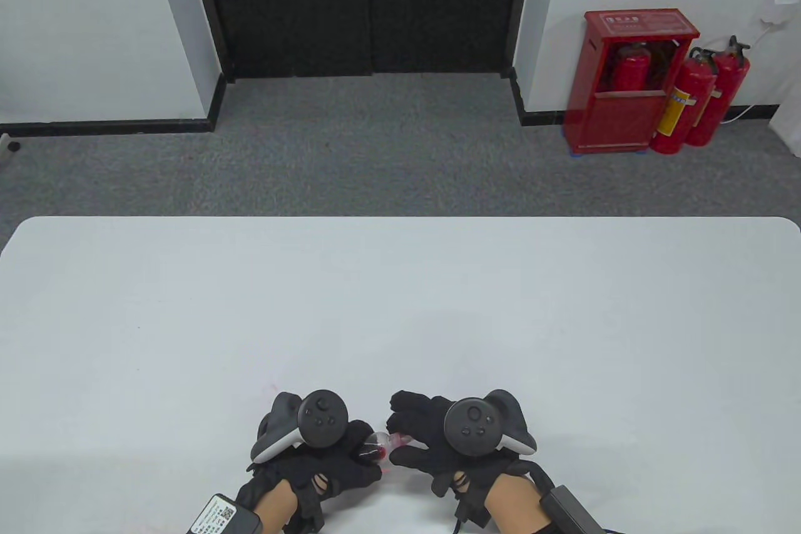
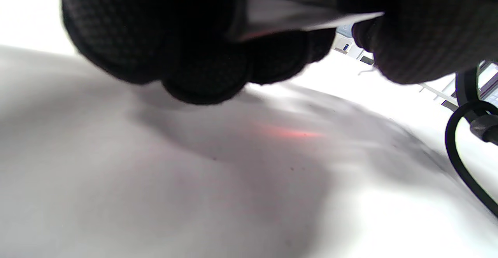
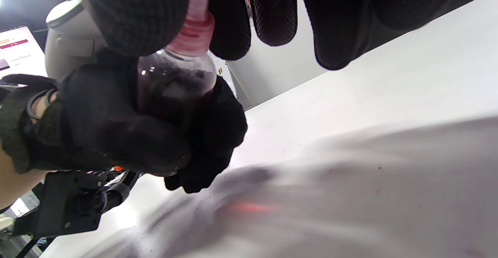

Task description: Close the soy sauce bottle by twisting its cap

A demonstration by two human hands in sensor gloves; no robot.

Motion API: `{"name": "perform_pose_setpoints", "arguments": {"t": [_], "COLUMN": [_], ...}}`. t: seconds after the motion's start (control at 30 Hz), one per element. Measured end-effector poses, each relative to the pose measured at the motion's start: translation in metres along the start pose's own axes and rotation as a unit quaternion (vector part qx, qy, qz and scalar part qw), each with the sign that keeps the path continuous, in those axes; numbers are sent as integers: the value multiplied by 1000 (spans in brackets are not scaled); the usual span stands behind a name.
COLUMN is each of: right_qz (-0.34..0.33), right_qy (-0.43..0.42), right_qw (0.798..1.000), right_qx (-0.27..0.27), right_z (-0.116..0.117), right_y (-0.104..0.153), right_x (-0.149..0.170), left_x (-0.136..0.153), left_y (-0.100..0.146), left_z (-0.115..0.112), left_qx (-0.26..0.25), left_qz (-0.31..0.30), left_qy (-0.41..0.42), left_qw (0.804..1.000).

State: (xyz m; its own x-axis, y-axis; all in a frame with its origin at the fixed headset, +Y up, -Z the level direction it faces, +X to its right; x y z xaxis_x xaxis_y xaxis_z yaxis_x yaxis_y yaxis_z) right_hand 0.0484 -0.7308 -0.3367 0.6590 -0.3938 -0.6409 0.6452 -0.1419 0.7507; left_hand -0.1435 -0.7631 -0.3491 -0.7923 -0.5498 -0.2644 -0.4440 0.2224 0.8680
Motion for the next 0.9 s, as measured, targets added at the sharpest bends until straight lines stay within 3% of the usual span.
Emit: {"name": "perform_pose_setpoints", "arguments": {"t": [0.3,0.47,0.9], "right_qz": [14,-6,-18], "right_qy": [-18,-39,18], "right_qw": [1000,999,1000], "right_qx": [-21,13,14], "right_z": [-2,-15,-19], "right_y": [0,6,4], "right_x": [3,1,-14], "left_x": [-1,-1,1], "left_y": [0,1,1], "left_z": [-1,1,1], "left_qx": [4,0,9], "left_qz": [0,-1,-3], "left_qy": [1,8,48], "left_qw": [1000,1000,999]}}
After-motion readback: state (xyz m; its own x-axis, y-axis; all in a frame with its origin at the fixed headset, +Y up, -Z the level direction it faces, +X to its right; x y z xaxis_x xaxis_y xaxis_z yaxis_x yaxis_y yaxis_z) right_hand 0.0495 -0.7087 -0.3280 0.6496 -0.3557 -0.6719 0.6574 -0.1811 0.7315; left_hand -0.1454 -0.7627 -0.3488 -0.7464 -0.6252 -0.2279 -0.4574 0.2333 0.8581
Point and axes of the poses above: the tracker on the back of each hand, its own x axis roughly to the little-finger side, its own y axis roughly from the fingertips to the wrist, z = x × y, the point moved 3 cm from there along -y, roughly from the wrist to the fingertips, and after that the axes turned 11 degrees about y, right-handed, at the moved point
